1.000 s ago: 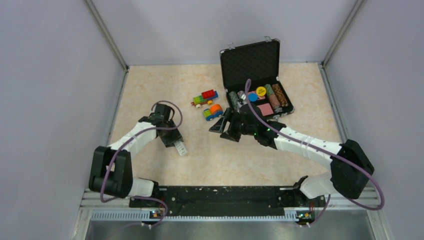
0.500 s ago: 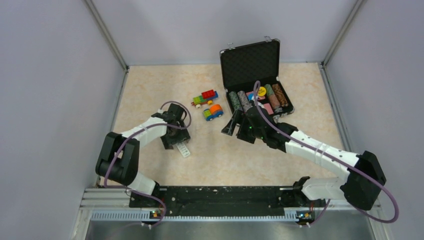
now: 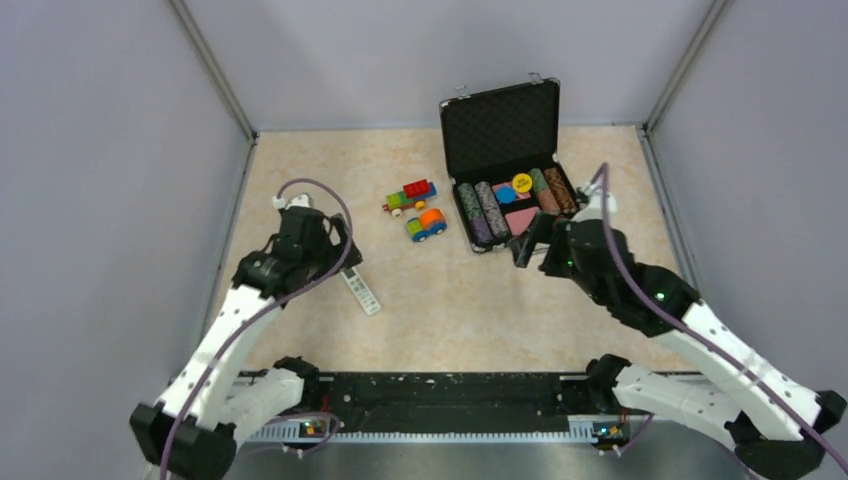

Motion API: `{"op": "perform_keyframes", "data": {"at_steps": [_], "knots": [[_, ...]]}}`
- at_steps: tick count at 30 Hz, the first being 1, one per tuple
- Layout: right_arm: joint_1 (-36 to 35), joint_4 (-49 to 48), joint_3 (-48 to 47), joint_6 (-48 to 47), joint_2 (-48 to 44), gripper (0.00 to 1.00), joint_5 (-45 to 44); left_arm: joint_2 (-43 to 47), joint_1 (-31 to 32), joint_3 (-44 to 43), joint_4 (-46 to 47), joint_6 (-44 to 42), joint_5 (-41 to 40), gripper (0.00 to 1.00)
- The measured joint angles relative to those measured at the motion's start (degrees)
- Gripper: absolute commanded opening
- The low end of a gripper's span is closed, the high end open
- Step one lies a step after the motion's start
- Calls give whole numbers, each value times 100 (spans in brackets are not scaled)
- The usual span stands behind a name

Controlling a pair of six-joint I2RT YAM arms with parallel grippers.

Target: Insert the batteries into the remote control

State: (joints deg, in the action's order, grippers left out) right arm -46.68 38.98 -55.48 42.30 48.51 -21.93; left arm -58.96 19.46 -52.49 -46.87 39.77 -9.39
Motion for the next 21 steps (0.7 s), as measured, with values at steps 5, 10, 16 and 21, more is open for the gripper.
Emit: {"op": "perform_keyframes", "data": {"at_steps": [5,10,16,21], "knots": [[0,1060,-1019,-363,-1054,99,-1276,1928,0,-323,-256,-546,-96,99],[0,1589,-1899,-586,-2212,99,-2376,3908,0,-402,-466,-614,-833,99],[4,1899,-2483,-938,-2787,99,-3047,5088,0,-411,-883,-411,-1488,99],[4,2090,-2483,-1029,-2857,99,-3191,5169,0,-466,-1318,-317,-1797,99]]}}
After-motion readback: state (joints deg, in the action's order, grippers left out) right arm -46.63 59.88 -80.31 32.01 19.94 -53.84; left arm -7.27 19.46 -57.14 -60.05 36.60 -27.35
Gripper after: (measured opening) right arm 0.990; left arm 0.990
